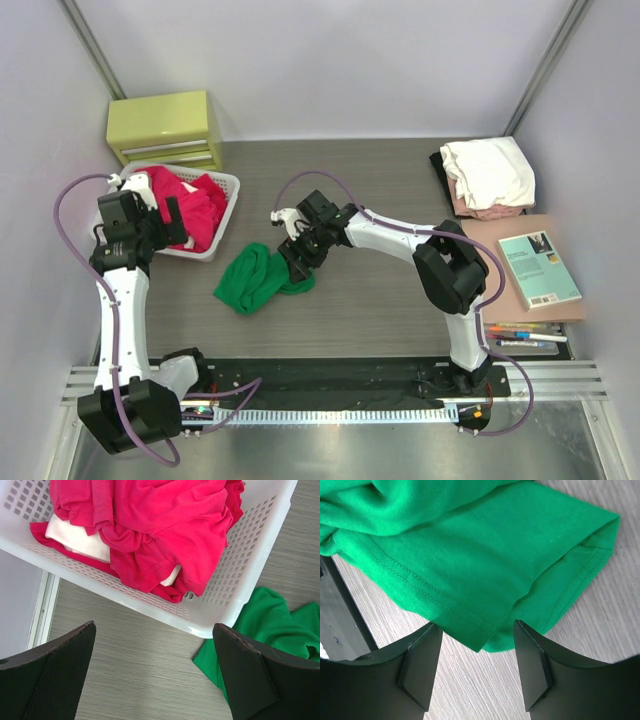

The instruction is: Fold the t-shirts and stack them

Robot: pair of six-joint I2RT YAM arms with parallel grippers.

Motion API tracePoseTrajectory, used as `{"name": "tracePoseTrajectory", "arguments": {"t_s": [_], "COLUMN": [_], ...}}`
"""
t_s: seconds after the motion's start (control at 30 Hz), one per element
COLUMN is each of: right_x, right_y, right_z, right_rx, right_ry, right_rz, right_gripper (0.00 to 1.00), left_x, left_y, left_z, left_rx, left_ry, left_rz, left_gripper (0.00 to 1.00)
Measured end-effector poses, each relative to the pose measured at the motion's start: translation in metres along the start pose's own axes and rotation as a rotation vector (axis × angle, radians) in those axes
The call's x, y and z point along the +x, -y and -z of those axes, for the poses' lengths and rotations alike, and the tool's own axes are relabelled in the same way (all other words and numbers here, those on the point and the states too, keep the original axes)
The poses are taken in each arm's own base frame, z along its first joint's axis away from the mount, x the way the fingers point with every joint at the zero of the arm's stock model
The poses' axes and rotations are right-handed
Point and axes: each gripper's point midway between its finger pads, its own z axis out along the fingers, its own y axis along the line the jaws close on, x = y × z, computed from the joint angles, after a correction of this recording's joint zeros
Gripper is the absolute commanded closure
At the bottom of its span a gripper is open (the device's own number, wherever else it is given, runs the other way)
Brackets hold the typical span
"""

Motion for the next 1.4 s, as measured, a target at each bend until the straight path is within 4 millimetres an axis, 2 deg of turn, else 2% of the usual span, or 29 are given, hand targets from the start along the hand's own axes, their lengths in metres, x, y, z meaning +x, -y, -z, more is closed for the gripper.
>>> {"name": "tracePoseTrajectory", "arguments": {"t_s": [0.1,0.23,0.37,0.47,0.5,0.6,0.67,0.77,0.8,0.83,0.87,0.9,0.93,0.97,1.13,1.2,1.27,1.4], "right_x": [-0.007,-0.029,-0.041,-0.040,-0.040,-0.039,-0.038,-0.035,-0.032,-0.029,-0.026,-0.023,-0.021,-0.017,-0.001,-0.002,-0.013,-0.077], "right_y": [0.001,-0.001,-0.001,-0.001,-0.001,-0.001,0.000,0.000,0.000,0.001,0.001,0.001,0.001,0.001,0.006,0.007,0.005,-0.014], "right_z": [0.002,0.010,0.014,0.015,0.015,0.015,0.014,0.013,0.012,0.011,0.010,0.010,0.009,0.008,0.006,0.014,0.032,0.106], "right_rx": [0.009,0.017,0.026,0.029,0.029,0.029,0.029,0.028,0.027,0.026,0.025,0.024,0.022,0.020,0.049,0.079,0.113,0.205], "right_ry": [0.011,0.055,0.081,0.078,0.075,0.072,0.070,0.063,0.058,0.051,0.045,0.037,0.032,0.024,0.000,0.011,0.042,0.215], "right_rz": [0.010,0.034,0.054,0.055,0.056,0.057,0.058,0.055,0.054,0.053,0.050,0.050,0.050,0.046,0.039,0.054,0.084,0.201], "right_gripper": [0.36,0.36,0.41,0.50,0.58,0.71,0.71,0.58,0.49,0.49,0.54,0.67,0.89,0.99,0.99,0.99,0.99,0.99], "left_x": [0.003,0.006,0.007,0.009,0.009,0.009,0.009,0.009,0.009,0.009,0.009,0.009,0.009,0.009,0.009,0.009,0.009,0.015], "left_y": [0.001,0.001,0.001,0.002,0.002,0.002,0.002,0.001,0.001,0.001,0.001,0.001,0.001,0.001,0.000,0.001,0.002,0.007], "left_z": [-0.001,-0.002,-0.003,-0.003,-0.003,-0.003,-0.003,-0.003,-0.003,-0.003,-0.003,-0.003,-0.003,-0.003,-0.003,-0.003,-0.004,-0.012], "left_rx": [0.003,0.004,0.008,0.009,0.009,0.009,0.009,0.009,0.009,0.009,0.009,0.009,0.009,0.009,0.009,0.010,0.018,0.047], "left_ry": [-0.008,-0.014,-0.017,-0.021,-0.021,-0.021,-0.021,-0.021,-0.021,-0.021,-0.021,-0.021,-0.021,-0.021,-0.021,-0.021,-0.024,-0.059], "left_rz": [0.000,0.001,0.001,0.001,0.001,0.001,0.001,0.001,-0.001,-0.004,-0.007,-0.010,-0.014,-0.017,-0.024,-0.025,-0.025,-0.023], "left_gripper": [0.00,0.00,0.00,0.00,0.00,0.00,0.00,0.00,0.00,0.00,0.00,0.00,0.00,0.00,0.00,0.00,0.00,0.00]}}
